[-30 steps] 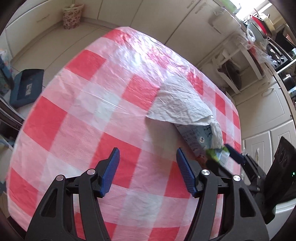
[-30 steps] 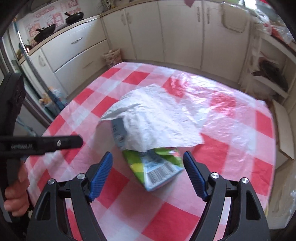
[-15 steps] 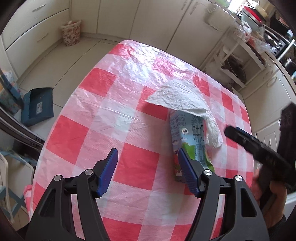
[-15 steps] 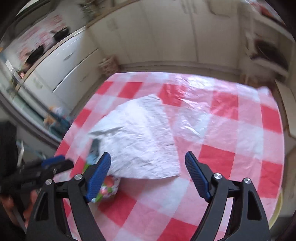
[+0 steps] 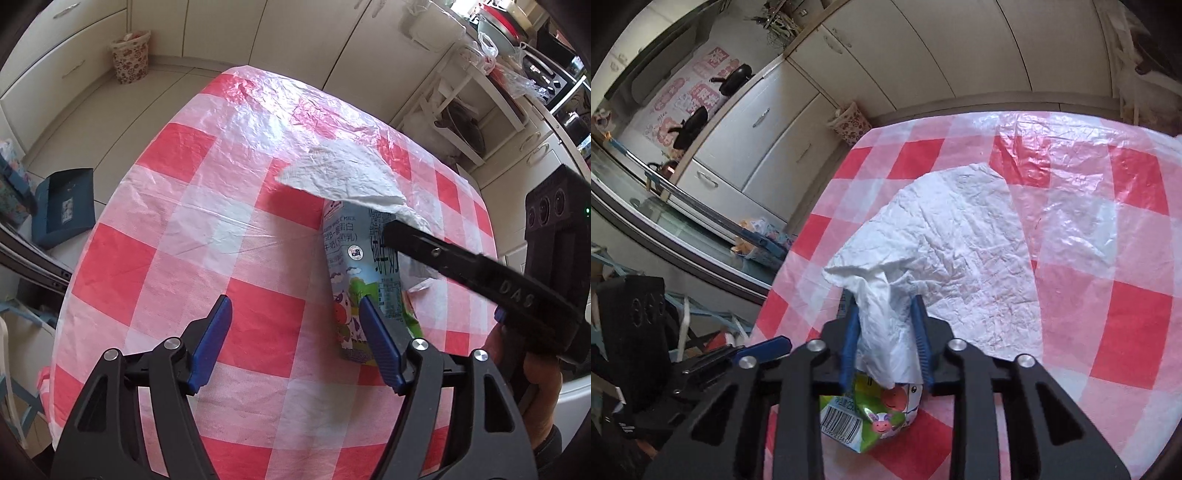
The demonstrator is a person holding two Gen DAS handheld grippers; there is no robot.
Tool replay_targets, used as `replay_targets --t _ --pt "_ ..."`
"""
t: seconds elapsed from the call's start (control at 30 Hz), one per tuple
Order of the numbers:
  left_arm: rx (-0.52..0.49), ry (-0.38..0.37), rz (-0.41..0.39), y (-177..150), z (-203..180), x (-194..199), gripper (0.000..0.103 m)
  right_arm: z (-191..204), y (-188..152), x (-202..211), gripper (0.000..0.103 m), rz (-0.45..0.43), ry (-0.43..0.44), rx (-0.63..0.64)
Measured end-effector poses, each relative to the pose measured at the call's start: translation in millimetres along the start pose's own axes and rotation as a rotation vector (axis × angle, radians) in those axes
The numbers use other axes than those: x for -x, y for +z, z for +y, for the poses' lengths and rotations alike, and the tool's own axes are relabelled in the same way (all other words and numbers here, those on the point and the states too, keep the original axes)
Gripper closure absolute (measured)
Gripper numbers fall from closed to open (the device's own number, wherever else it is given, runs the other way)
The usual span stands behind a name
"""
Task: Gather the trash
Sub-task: 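Grasp the large white tissue sheet with the right gripper while the left grasps the milk carton, then drop the tissue sheet into the yellow bucket with the right gripper while the left drops the carton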
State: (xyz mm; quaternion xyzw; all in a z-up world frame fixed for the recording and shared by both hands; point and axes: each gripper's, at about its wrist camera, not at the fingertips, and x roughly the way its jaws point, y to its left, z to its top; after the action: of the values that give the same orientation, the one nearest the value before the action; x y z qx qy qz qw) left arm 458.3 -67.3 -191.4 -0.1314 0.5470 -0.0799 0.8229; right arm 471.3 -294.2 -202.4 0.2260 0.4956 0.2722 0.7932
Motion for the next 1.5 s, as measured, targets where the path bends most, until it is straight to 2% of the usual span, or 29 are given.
replay_targets --t 0.07,0.13,0.2,0.4,0.7,0.73,0.8,0.83,0.93,1.03,1.17,1.23,1.27,1.3,1.33,1.4,1.43,1.5 --pt "-0.006 -0.006 -0.009 0.8 -2.5 0.9 0.034 -2.6 2.2 4.4 0.081 -0.022 0.041 -0.033" --pt "-0.014 -0.006 -0.015 1.8 -6.6 0.5 0.033 -1.5 1.6 7.6 0.093 -0.035 0.032 -0.028" --pt "-0.012 -0.019 -0.021 3.1 -10.4 -0.4 0.032 -3.6 1.1 10.5 0.096 -0.046 0.013 -0.043" --pt "-0.039 -0.006 -0.041 6.4 -29.3 -6.3 0.026 -18.3 0.2 20.5 0.098 -0.074 -0.046 -0.094" --pt "-0.061 0.029 -0.057 11.0 -51.5 -25.1 0.024 -24.7 -6.8 39.7 0.098 -0.077 -0.048 -0.093" --pt "-0.048 0.017 -0.055 11.0 -50.9 -26.9 0.025 -24.8 -7.5 41.6 0.098 -0.075 -0.051 -0.089" --pt "-0.027 -0.012 -0.038 10.4 -48.7 -31.6 0.044 -26.8 -8.7 46.8 0.098 -0.073 -0.057 -0.084" --pt "-0.030 -0.027 -0.032 10.2 -48.4 -33.0 0.050 -27.4 -9.6 48.8 0.098 -0.071 -0.062 -0.080" --pt "-0.066 -0.003 -0.048 6.0 -50.1 -29.1 0.051 -29.3 -11.9 54.6 0.098 -0.063 -0.097 -0.061" --pt "-0.102 -0.012 -0.034 1.3 -49.1 -20.0 0.058 -32.3 -17.9 61.6 0.098 -0.037 -0.144 -0.025" --pt "-0.130 -0.028 -0.005 -8.7 -38.3 -4.8 0.058 -33.9 -31.6 67.8 0.098 0.035 -0.224 0.063" --pt "-0.139 -0.050 0.042 -15.3 -30.3 -2.9 0.058 -31.0 -37.5 68.2 0.094 0.064 -0.269 0.109" --pt "-0.134 -0.056 0.053 -18.2 -26.5 -2.3 0.057 -28.8 -39.6 69.0 0.087 0.058 -0.287 0.124" --pt "-0.127 -0.057 0.060 -20.5 -23.4 -2.0 0.057 -27.1 -41.2 70.5 0.063 0.041 -0.291 0.128" --pt "-0.130 -0.055 0.057 -21.8 -22.4 -0.7 0.056 -24.8 -41.5 71.0 0.045 0.018 -0.293 0.129" --pt "-0.148 -0.028 0.042 -24.2 -23.5 1.0 0.053 -19.3 -41.1 69.4 0.037 -0.023 -0.317 0.137" --pt "-0.154 -0.015 0.035 -24.9 -23.7 0.6 0.047 -18.4 -39.8 66.0 0.033 -0.033 -0.340 0.135" --pt "-0.147 0.009 0.023 -24.8 -24.0 -2.1 0.042 -19.4 -36.8 54.9 0.029 -0.046 -0.398 0.134"
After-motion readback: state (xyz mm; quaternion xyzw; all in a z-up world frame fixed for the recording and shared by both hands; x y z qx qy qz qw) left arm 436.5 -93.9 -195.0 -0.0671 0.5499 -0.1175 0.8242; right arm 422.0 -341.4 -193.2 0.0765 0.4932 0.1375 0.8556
